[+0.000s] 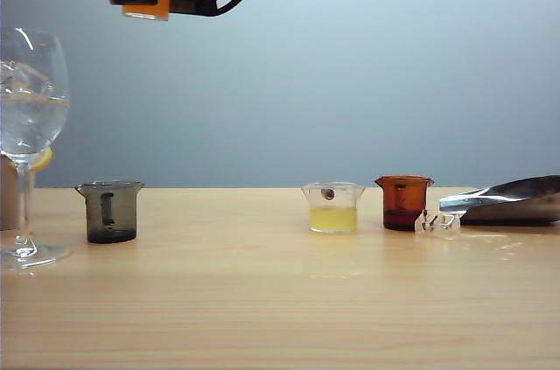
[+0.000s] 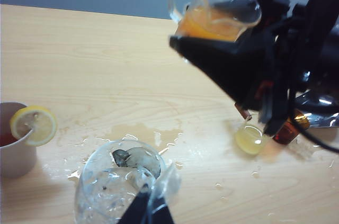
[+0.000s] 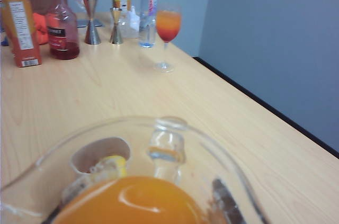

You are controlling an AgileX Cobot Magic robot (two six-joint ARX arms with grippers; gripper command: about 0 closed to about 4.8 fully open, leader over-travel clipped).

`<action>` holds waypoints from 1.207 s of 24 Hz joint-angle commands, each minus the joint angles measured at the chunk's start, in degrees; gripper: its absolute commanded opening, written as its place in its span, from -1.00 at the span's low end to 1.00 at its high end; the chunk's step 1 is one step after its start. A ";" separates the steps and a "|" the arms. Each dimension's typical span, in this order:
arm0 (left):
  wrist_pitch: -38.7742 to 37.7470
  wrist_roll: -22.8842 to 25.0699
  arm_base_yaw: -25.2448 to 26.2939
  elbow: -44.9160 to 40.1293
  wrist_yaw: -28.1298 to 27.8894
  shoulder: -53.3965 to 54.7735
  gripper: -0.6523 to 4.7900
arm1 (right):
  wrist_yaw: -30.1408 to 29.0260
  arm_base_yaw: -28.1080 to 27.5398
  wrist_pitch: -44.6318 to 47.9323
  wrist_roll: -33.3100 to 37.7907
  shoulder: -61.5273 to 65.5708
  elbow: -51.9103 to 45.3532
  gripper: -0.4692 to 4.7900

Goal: Pick up the second measuring cup from the left, pour the orange juice inside into the goblet, and finally put the measuring cup back in its original place.

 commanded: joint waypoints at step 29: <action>0.98 -1.57 0.07 0.74 -1.29 -0.11 -0.78 | -1.73 5.73 4.76 -19.91 2.89 1.14 -0.83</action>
